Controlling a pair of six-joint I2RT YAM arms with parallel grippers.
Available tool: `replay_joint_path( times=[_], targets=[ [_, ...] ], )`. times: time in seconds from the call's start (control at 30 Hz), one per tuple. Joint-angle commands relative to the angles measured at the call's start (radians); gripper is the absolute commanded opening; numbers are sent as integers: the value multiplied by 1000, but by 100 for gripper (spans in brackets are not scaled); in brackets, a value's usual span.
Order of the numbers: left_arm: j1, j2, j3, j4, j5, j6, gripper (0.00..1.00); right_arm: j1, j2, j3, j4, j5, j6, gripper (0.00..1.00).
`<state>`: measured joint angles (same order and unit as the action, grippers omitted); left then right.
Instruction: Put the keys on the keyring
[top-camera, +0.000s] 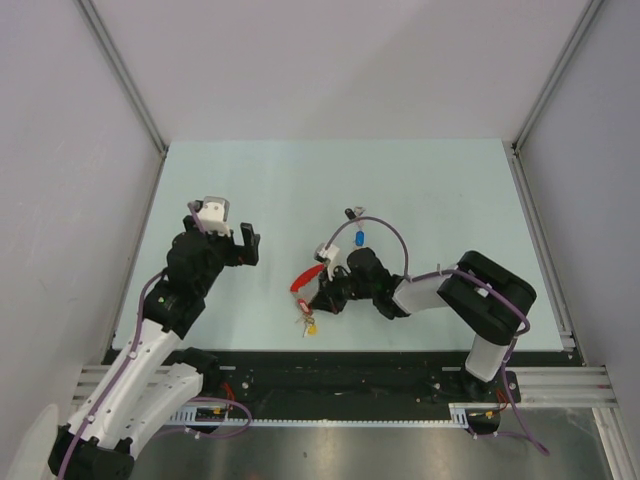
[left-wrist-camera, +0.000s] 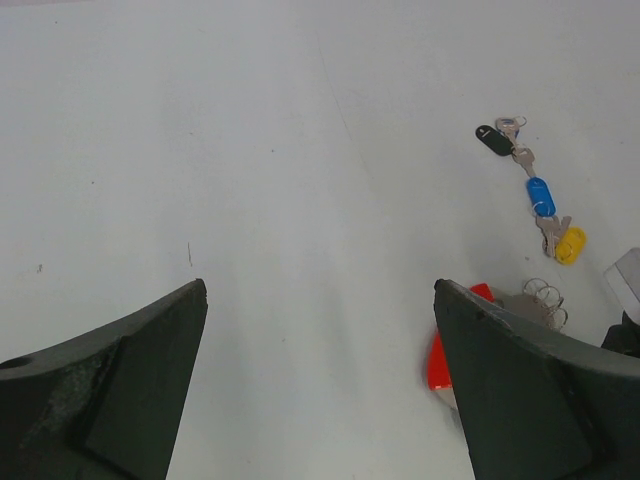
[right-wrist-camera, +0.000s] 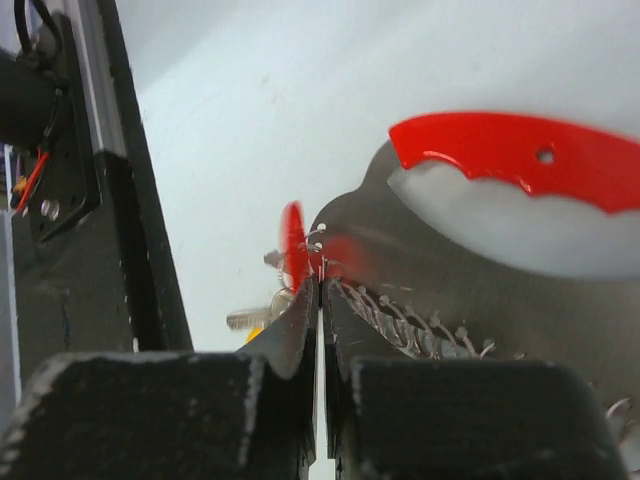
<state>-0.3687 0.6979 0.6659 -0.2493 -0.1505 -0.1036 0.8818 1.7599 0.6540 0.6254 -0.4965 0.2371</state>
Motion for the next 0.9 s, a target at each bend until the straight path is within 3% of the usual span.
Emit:
replay_joint_path(
  times=[0.0,0.33,0.4,0.53,0.63,0.73,0.87],
  targets=[
    [8,-24,9,22,5,16,100,-4,12,122,17,65,-84,0],
    [8,-47,4,28,-17,16,100,-30,229,504,28,115,-217,0],
    [8,-52,1,30,-20,16,100,-38,294,582,34,118,-223,4],
    [8,-64,-3,33,-38,19,100,-50,360,673,7,113,-226,16],
    [8,-70,-5,36,-43,19,100,-61,323,674,-41,134,-232,36],
    [8,-75,-3,38,-46,15,100,-89,270,674,-129,161,-234,47],
    [8,-92,-3,36,-69,4,100,-150,188,650,-233,184,-205,50]
  ],
)
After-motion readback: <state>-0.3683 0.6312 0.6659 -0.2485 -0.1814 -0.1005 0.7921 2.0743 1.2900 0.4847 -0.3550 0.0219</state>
